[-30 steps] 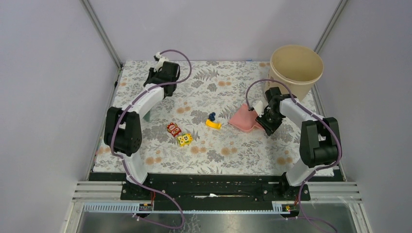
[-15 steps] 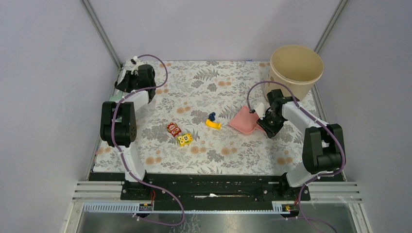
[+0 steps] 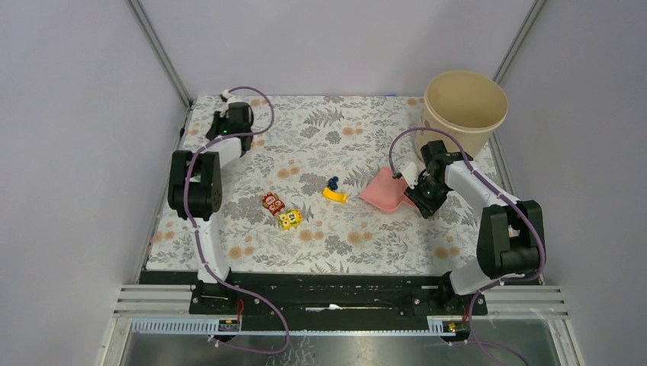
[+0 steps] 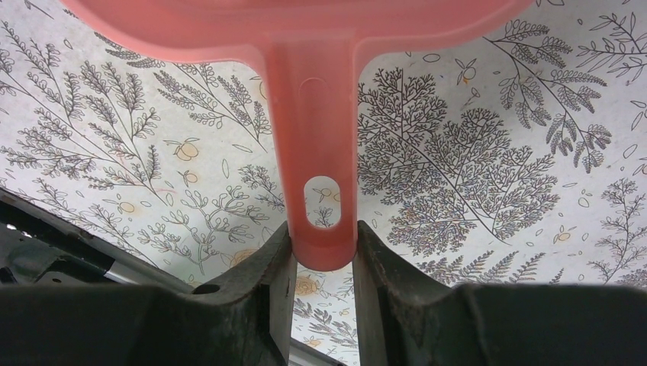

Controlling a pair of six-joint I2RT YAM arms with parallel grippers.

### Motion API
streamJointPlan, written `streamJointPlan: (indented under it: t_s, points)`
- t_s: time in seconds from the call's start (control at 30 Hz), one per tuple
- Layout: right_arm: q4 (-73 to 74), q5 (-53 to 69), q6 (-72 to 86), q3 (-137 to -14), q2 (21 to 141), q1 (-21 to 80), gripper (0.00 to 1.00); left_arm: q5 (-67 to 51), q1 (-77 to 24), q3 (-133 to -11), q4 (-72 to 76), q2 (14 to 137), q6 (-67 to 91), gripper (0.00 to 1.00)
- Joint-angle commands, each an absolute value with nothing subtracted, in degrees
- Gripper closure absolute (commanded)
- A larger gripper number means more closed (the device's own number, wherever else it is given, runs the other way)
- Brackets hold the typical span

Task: Sweep away the paper scraps from the table

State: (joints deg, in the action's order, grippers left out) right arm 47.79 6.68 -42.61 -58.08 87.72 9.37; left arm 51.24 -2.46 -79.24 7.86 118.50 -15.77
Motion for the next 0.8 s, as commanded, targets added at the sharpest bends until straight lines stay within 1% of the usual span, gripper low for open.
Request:
streamJointPlan:
  t_s: [0.0,0.07,0.17,0.37,0.5,0.67,0.77]
  points:
    - [48.41,6.28,-42.98,-57.92,87.13,9.32,0.97,37.32,-10.78,-81.16,4.90,113.56,-8.28,1.00]
    - [48.26,5.92,-42.98,-58.19,87.80,9.31,0.97,34.59,-14.25,-82.40,3.09,114.03,-7.43,1.00]
    - [48.99,5.39,-43.20,-59.36,88.19,9.39,0.97,33.14,-20.91,-87.85,-3.25,117.23,-5.55,1.00]
    - [49.78,3.72,-43.77,-60.16,88.28,9.35,0.97,27.97,-30.96,-96.22,-6.29,120.61,-4.54,1.00]
    - [50.11,2.17,-44.21,-60.16,88.45,9.39,0.97,19.87,-33.90,-100.40,-10.30,119.97,-0.19,1.00]
    - [50.90,-1.88,-45.97,-61.01,88.84,9.32,1.00,5.35,-34.36,-99.09,-9.69,115.47,5.73,1.00]
    - [52.43,-2.85,-47.67,-62.22,89.72,9.34,1.00,1.93,-34.35,-98.16,-8.27,112.33,6.47,1.00]
